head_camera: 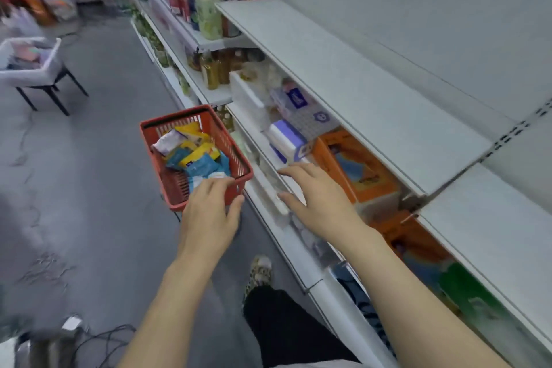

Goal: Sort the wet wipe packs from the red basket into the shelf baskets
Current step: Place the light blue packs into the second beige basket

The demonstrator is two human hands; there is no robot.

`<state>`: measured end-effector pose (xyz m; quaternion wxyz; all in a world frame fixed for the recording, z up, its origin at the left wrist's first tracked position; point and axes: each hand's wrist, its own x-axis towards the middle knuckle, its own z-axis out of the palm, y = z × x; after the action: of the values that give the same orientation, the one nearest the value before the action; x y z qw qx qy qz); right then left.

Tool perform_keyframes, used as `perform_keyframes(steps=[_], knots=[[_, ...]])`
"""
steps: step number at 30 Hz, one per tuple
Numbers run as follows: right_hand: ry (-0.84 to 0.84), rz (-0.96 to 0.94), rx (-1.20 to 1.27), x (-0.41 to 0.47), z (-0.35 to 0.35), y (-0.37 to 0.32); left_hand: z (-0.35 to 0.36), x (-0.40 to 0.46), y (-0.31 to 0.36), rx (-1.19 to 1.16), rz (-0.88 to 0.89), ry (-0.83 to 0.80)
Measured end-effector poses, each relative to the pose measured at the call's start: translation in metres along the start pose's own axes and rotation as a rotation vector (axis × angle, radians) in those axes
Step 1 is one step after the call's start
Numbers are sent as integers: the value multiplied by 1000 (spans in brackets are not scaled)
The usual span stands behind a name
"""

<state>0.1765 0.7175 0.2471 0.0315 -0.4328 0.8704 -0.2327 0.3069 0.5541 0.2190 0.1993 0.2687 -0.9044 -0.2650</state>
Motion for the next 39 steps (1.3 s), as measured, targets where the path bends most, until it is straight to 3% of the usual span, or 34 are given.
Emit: perform_keyframes(steps=[6,11,20,23,28,33,37,39], knots=[[-134,-29,88,163,87,8,16,115,-108,93,-177,-50],[-343,8,26,289,147,26,40,211,-178,110,-307,-156],[-717,212,-30,405,283,46,111,294,-287,66,-534,-419],[-817,293,45,425,335,47,135,309,-316,5,-580,-498],[-741,489,251,448,418,56,176,321,-379,-108,-626,-631],[-785,538,240,436,458,56,199,327,-403,-167,-705,-683],[-1038,690,145,403,461,53,212,323,-404,-190,-829,-781],[-959,710,54,389,464,58,216,319,-406,-179,-894,-825]])
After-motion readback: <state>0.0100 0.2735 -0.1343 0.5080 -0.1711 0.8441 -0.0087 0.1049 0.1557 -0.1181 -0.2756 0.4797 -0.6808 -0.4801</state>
